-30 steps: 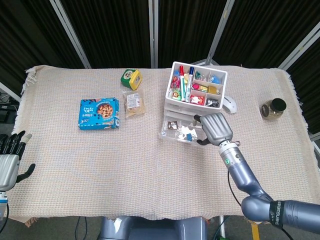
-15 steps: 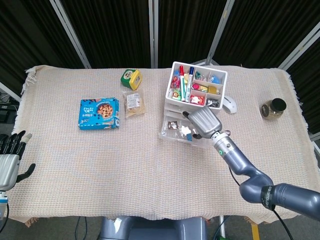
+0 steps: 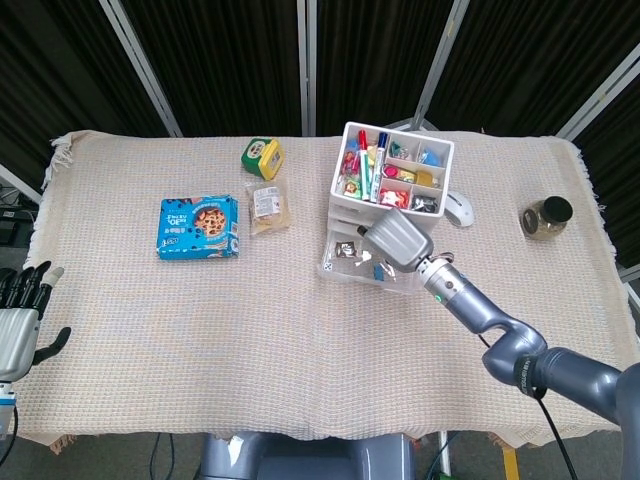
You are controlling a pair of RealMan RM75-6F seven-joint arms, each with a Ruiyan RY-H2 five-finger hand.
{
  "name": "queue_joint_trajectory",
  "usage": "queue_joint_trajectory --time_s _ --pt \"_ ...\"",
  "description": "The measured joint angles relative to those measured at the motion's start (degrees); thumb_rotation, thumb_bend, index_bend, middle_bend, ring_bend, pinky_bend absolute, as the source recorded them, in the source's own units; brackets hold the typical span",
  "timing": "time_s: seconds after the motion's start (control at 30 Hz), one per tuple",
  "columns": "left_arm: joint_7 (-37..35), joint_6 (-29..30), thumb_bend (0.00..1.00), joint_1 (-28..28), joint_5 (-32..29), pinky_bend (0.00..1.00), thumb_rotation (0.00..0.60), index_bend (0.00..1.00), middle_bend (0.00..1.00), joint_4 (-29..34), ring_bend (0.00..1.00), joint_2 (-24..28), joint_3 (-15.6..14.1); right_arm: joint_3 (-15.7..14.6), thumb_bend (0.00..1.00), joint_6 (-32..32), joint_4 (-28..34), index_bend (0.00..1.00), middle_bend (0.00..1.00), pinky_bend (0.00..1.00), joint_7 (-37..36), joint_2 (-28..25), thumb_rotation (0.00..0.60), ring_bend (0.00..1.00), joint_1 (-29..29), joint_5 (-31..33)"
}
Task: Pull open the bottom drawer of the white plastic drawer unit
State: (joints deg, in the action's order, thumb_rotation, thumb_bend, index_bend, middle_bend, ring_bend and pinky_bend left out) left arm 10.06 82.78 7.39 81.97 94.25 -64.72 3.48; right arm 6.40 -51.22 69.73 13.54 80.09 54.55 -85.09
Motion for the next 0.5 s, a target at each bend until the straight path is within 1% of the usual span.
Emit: queue_joint_trajectory --time_s 0.27,0.4,0.5 --pt "-0.1 -0.1 0.34 0.0 0.0 0.0 0.6 0.07 0.0 0.0 0.0 0.0 0.0 -2.3 0.0 -0.8 -5.1 0.51 0.99 0.7 -1.1 2.5 0.6 0.98 0.7 -4.4" --pt "-0.1 -0.1 0.34 0.1 0.0 0.0 0.6 0.07 0.0 0.0 0.0 0.1 0.0 -2.9 0.0 -1.9 -7.0 0.51 1.0 0.7 -0.3 3.8 0.6 1.0 0.3 -5.2" --pt "-0.1 -0.1 0.34 0.1 -0.1 0.0 0.6 0.07 0.0 0.1 0.0 0.1 0.0 -3.2 0.03 -2.8 -8.4 0.51 1.0 0.71 1.0 4.6 0.6 1.0 0.2 -6.2"
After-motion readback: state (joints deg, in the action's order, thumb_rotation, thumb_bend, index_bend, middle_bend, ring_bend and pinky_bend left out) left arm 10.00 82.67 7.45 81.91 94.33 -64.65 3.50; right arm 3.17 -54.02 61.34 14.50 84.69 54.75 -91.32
